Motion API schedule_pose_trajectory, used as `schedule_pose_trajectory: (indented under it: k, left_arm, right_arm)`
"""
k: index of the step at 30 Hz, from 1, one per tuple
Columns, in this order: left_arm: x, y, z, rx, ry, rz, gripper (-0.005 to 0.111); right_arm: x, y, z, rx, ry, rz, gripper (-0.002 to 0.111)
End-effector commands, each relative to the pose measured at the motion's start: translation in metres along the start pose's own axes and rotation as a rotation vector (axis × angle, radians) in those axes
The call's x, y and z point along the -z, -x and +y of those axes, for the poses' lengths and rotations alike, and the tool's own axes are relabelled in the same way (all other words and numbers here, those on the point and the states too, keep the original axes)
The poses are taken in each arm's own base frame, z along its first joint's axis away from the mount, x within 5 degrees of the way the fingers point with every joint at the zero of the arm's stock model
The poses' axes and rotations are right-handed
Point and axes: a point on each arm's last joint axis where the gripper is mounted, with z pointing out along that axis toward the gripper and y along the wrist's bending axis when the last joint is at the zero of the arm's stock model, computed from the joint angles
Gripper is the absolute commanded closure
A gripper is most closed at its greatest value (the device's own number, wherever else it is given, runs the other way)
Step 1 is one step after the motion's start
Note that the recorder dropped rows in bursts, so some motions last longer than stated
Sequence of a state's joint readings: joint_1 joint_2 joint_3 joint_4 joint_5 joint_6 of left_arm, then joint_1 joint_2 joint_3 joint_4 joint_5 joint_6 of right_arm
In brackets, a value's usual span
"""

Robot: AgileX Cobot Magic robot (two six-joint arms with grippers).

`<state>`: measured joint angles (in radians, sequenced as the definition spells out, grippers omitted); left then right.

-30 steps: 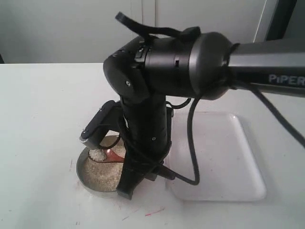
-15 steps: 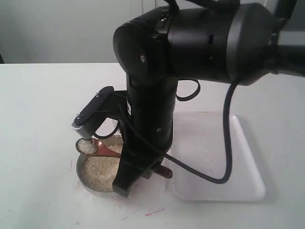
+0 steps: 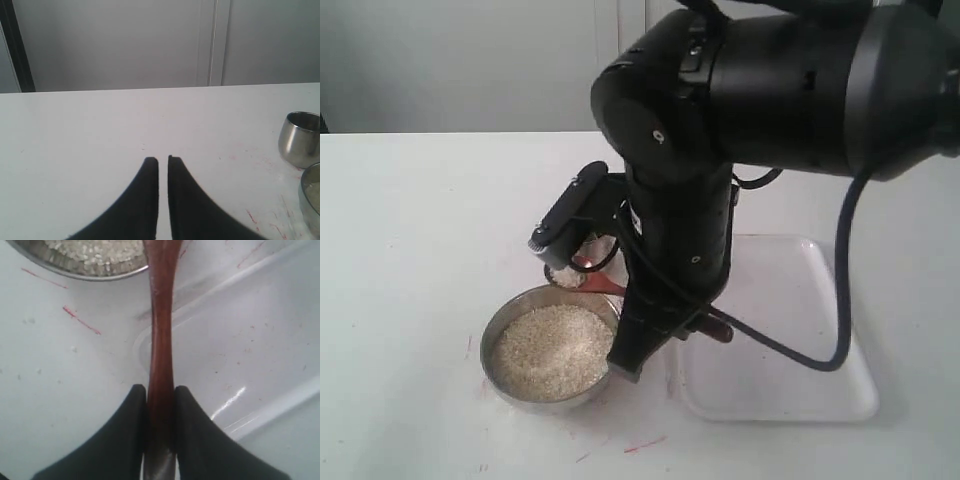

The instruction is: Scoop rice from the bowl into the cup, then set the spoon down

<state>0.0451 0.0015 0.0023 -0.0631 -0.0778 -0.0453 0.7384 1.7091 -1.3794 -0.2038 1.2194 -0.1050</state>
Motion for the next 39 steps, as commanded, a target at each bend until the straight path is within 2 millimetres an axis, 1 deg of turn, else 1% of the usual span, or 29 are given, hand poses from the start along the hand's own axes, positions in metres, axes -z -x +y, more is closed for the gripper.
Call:
schedule_pose_trajectory:
  k: [1,3,5,7,9,14,17,25,31,35,39]
  left_arm:
    - [0.000,0.001,0.000,0.008,-0.002,-0.008,0.092]
    - [0.000,0.001,0.000,0.008,-0.002,-0.008,0.092]
    - [0.000,0.001,0.000,0.008,-0.002,-0.008,0.092]
    - [0.000,0.001,0.000,0.008,-0.002,-0.008,0.092]
    - [0.000,0.001,0.000,0.008,-0.002,-0.008,0.092]
    - [0.000,0.001,0.000,0.008,-0.002,-0.008,0.092]
    - [0.000,0.001,0.000,0.008,-0.002,-0.008,0.092]
    - [0.000,0.001,0.000,0.008,-0.002,-0.008,0.092]
    - [0.000,0.001,0.000,0.008,-0.002,-0.008,0.092]
    - [0.000,0.001,0.000,0.008,-0.002,-0.008,0.092]
    - [0.000,0.001,0.000,0.008,-0.002,-0.008,0.092]
  right_arm:
    - [-0.001,0.002,-0.046,-0.142,-0.027,-0.013,0.108]
    - [-0.004,0.010,-0.062,-0.181,-0.034,-0.024,0.108]
    - [-0.005,0.020,-0.069,-0.193,-0.039,-0.038,0.108]
    - [-0.009,0.034,-0.074,-0.184,-0.045,-0.052,0.108]
    - [-0.019,0.047,-0.077,-0.184,-0.043,-0.050,0.108]
    - [-0.029,0.062,-0.080,-0.188,-0.045,-0.057,0.108]
    - [-0.031,0.066,-0.082,-0.184,-0.056,-0.057,0.108]
    - [-0.033,0.066,-0.082,-0.172,-0.076,-0.049,0.108]
    - [-0.030,0.069,-0.078,-0.124,-0.191,-0.033,0.108]
    - [-0.028,0.072,-0.070,-0.108,-0.199,-0.039,0.108]
    - [-0.028,0.072,-0.068,-0.121,-0.205,-0.040,0.108]
